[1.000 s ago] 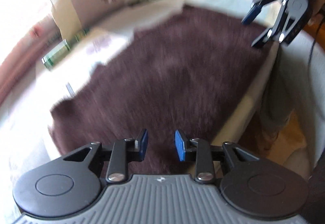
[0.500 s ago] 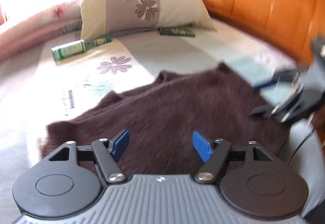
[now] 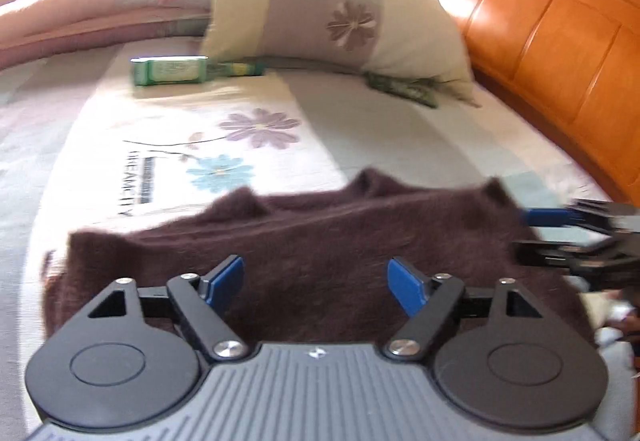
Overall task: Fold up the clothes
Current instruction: 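Pull both open grippers back above the folded sweater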
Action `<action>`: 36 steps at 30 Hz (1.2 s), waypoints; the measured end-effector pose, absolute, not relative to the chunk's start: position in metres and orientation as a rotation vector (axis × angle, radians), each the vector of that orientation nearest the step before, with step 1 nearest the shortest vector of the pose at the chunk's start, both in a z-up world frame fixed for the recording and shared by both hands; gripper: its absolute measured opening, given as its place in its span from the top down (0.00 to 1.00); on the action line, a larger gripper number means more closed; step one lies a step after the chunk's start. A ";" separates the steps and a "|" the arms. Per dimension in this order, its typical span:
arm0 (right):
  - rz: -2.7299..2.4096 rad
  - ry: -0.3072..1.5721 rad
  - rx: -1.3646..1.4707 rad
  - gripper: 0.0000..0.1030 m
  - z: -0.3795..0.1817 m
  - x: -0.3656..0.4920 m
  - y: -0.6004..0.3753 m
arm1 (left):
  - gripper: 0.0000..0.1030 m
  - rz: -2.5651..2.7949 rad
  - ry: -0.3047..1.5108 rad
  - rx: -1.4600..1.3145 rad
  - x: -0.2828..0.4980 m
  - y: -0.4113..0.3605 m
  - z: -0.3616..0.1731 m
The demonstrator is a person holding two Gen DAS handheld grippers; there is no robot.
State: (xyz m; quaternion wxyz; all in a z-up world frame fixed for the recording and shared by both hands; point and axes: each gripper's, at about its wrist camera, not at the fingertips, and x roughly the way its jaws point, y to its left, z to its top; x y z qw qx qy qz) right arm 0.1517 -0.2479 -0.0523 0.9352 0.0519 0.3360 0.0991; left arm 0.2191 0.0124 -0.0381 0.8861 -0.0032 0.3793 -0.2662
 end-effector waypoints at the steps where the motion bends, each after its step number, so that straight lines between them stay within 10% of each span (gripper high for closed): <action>1: 0.185 0.704 0.113 0.17 -0.060 0.161 -0.248 | 0.18 -0.585 0.805 -0.029 0.219 0.013 -0.040; 14: 0.092 0.705 0.155 0.22 -0.086 0.158 -0.276 | 0.17 -0.598 0.836 0.082 0.281 -0.027 -0.081; 36: 0.092 0.723 0.218 0.00 -0.072 0.065 -0.250 | 0.14 -0.366 0.726 0.040 0.237 0.059 -0.045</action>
